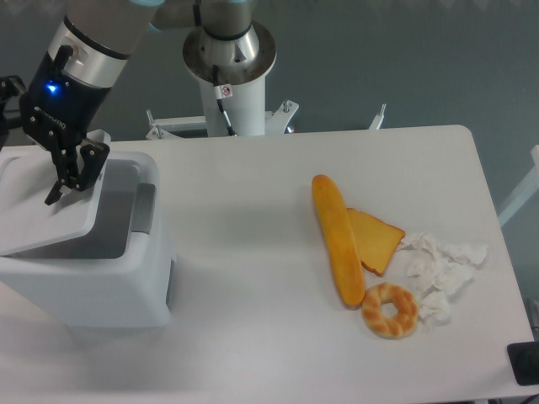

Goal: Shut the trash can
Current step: 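Push the lid down over the trash can opening with the gripper, then press the gripper down on the lid to seat it shut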

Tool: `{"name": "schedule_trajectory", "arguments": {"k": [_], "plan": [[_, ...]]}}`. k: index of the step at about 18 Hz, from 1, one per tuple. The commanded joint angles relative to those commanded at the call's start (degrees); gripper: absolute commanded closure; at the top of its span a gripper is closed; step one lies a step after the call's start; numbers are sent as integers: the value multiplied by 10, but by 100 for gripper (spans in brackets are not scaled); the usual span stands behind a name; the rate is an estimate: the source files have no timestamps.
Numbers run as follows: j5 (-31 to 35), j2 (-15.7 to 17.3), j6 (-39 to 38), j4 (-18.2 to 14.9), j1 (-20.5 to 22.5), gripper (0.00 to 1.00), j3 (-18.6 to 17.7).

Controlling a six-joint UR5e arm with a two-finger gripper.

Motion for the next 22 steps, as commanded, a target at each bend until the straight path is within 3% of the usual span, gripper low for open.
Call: {"name": "schedule_trajectory", "arguments": {"k": [22], "plan": [[12, 12, 18, 0, 18, 0, -19]]}}
